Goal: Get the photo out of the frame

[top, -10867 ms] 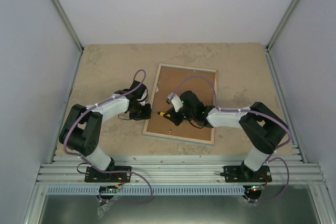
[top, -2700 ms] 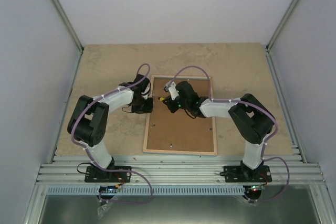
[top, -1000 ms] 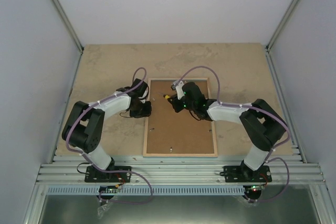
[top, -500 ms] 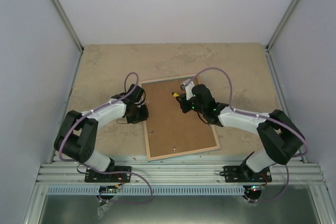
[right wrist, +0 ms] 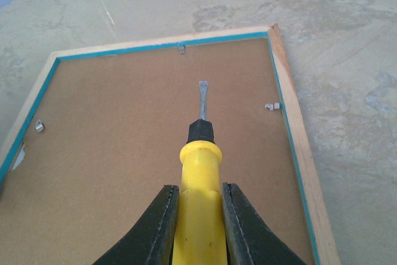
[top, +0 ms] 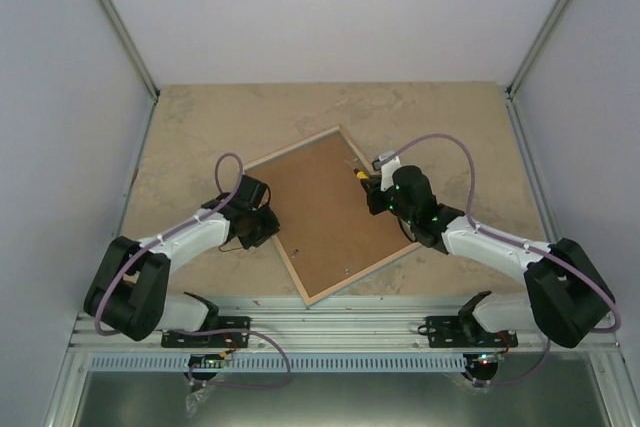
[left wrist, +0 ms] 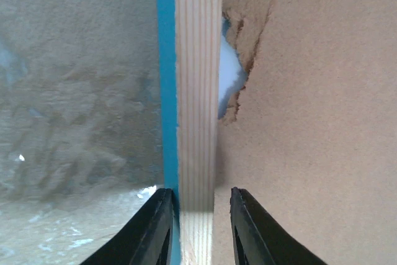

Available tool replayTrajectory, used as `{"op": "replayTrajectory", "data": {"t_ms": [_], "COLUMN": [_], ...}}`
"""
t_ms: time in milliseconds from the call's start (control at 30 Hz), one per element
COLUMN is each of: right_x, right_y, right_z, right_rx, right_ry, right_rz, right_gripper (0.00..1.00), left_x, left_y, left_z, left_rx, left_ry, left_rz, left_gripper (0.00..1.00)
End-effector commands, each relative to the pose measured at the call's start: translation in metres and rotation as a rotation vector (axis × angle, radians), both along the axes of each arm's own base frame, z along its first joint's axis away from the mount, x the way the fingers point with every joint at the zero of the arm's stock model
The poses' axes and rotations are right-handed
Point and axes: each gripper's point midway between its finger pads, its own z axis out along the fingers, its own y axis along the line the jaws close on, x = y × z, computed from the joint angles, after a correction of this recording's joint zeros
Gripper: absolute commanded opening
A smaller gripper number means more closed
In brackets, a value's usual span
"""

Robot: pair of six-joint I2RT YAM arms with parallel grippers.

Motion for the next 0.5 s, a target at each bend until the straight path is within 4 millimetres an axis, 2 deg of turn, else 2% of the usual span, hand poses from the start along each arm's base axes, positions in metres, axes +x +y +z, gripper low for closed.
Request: {"op": "replayTrajectory", "data": {"t_ms": [0,167,333,467], "right_x": [0.0,-0.001,-0.001,-0.003], "right_y": [-0.005,-0.008,-0.012,-0.014], "right_z": [-0.001,0.002,0.004,0.008], "right_rx": [0.017,0.021,0.018,0.018], "right_ry": [-0.005,-0.01,-0.012,-0.017], "right_rz": [0.001,0.004,0.0,0.002], "right_gripper": [0.0,0.0,0.0,0.0], "left_x": [0.015,0.021,0.054,0.09], "left_y": [-0.012,0.01,0.028,0.033], "left_z": [0.02,0.038,0.073,0.087], "left_rx": [-0.061,0.1,0.27,0.362], "left_ry": [-0.073,-0.124,-0.244,-0.316], "left_rz": [0.019,-0.022,-0.108,-0.231], "left_gripper": [0.31,0.46,0.57,0.66]}}
